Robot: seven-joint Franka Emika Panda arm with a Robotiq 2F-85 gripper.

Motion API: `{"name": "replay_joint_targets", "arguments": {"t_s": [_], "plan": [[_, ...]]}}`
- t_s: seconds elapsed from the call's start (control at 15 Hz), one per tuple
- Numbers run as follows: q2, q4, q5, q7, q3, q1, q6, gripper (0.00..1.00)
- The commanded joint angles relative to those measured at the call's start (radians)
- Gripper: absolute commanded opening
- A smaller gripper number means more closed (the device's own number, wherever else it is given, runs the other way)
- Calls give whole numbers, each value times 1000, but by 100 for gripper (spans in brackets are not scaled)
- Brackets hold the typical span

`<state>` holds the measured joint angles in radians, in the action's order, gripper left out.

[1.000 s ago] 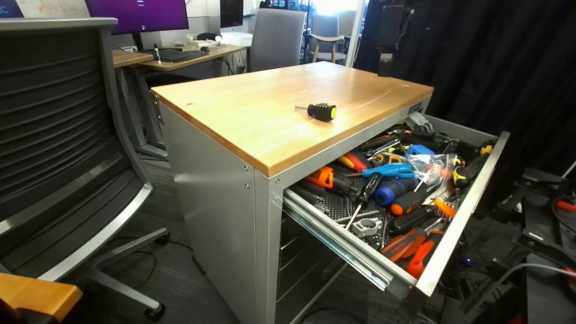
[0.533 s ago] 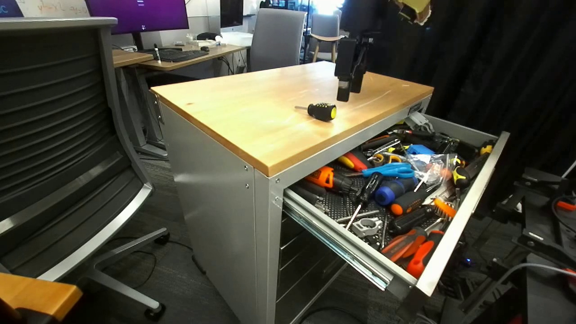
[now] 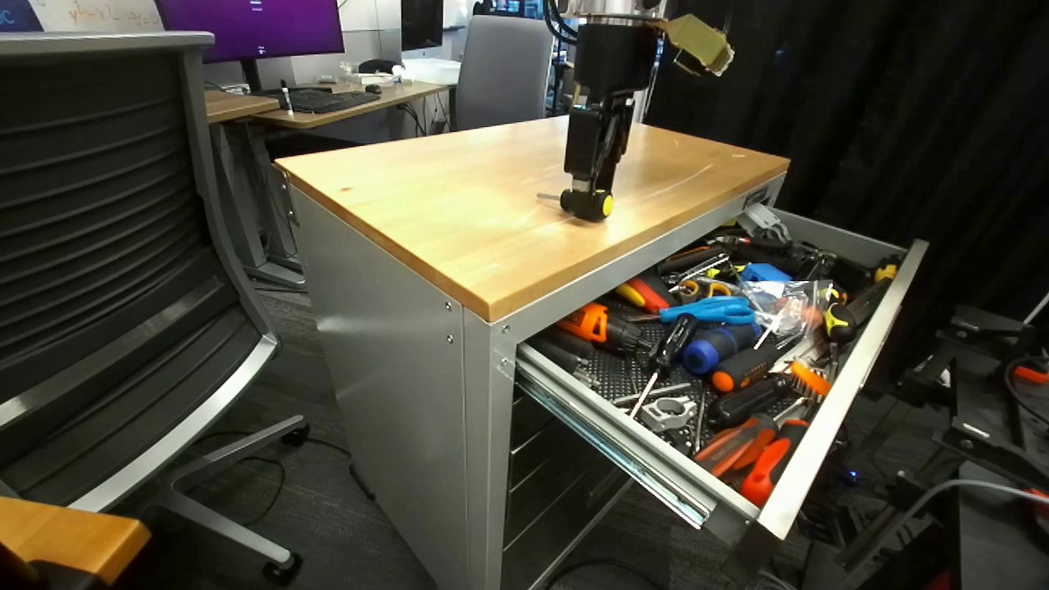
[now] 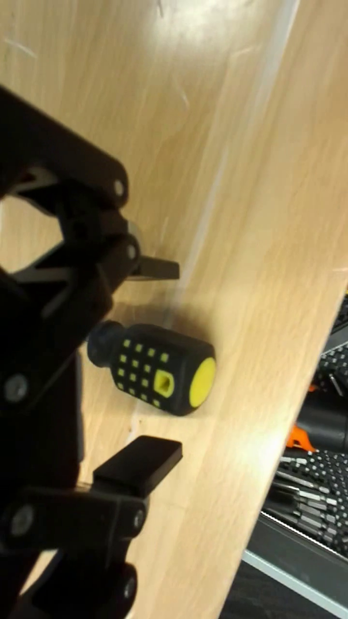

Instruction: Put the black screwdriver inside the open drawer then close the drawer

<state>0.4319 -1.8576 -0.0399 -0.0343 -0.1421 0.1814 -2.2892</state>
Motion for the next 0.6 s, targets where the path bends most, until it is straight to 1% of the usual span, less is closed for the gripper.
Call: {"name": "replay_joint_targets", "arguments": {"t_s": [0.0,0.2,0.27,0.33,0.4,0.47,0.53], "plan": [[14,2,-72,-73,34,41,-91,51],[7,-16,-121,-117,54,57,-117,27],[-7,-29,-131,-125,59,59,-107,20],[-25,-47,-139,-126,62,56,-91,11],[-44,-66,-148,-128,68,54,-84,9],[-68,-92,-153,-121,71,48,-71,10],[-118,-148,-171,-115,83,40,-53,10]]}}
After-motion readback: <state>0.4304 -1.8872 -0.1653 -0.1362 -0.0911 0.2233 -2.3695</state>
